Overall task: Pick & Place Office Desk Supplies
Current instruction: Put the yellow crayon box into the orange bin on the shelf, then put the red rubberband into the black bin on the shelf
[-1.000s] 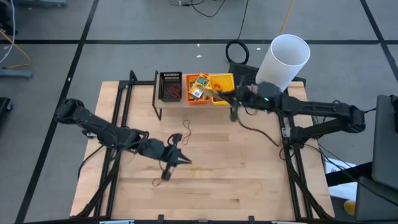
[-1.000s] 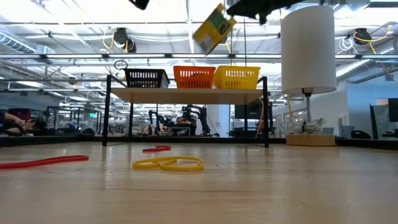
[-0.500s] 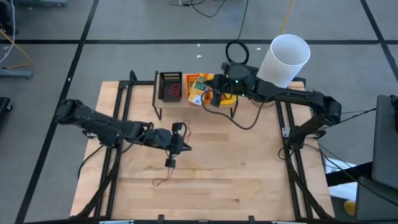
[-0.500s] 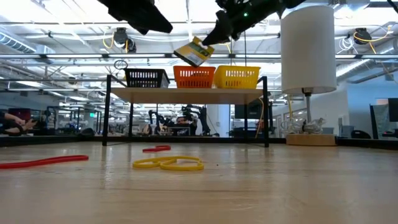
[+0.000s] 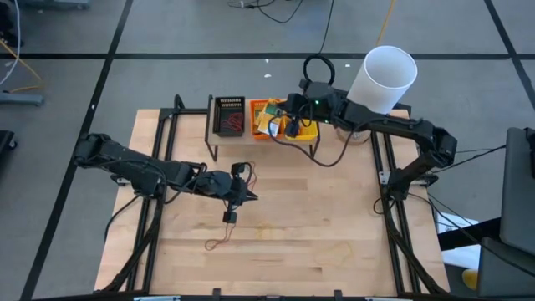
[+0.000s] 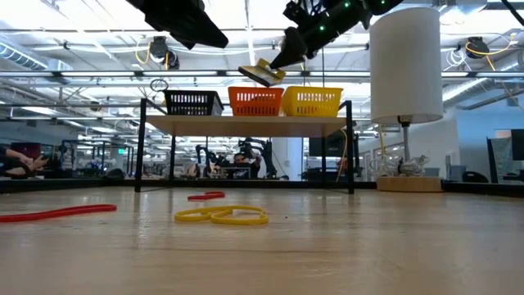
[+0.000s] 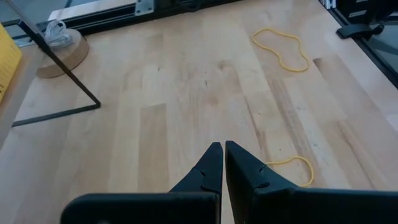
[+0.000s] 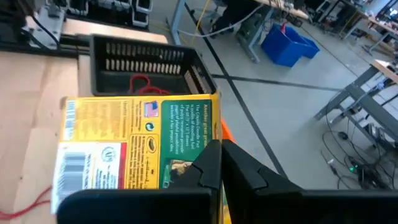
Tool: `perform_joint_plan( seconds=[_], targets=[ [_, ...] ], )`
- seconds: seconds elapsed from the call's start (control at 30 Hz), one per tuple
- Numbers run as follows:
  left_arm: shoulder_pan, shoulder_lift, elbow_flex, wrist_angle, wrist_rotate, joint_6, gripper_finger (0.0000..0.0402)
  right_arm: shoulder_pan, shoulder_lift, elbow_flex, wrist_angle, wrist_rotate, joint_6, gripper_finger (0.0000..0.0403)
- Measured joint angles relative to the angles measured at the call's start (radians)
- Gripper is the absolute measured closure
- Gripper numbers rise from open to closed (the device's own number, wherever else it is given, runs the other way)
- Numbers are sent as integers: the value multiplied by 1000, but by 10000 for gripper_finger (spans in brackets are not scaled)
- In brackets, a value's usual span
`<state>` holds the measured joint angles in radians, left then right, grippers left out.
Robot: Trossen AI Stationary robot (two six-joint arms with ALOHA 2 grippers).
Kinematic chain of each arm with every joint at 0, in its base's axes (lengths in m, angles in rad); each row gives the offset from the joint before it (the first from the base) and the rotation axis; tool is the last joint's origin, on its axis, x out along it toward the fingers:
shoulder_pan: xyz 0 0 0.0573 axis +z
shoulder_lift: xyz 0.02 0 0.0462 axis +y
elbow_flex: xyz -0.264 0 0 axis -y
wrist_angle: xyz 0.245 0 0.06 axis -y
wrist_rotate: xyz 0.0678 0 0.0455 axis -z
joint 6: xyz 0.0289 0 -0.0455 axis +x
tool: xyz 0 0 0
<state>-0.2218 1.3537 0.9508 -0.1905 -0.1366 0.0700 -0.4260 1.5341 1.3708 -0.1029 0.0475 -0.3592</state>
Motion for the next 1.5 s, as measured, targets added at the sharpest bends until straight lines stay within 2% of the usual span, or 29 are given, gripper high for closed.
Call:
perform_joint_plan(
  seconds=[0.7,0.83,1.0,1.27,1.37,1.5],
  targets=[
    [0,0,0,-1,6,-3,392,-12,0,0,23,-1,4,397],
    [0,0,0,-1,7,-6,392,-12,0,0,23,-1,-16,386],
    [-2,0,0,-1,8,-17,392,-11,0,0,23,-1,-24,338],
    [-2,0,0,0,-2,-18,392,1,0,-1,81,-23,26,218],
    [-2,0,0,6,-31,-13,392,28,-11,-1,98,-24,37,192],
    [-2,0,0,29,-73,-28,392,104,-39,-3,56,-24,41,182]
  ],
)
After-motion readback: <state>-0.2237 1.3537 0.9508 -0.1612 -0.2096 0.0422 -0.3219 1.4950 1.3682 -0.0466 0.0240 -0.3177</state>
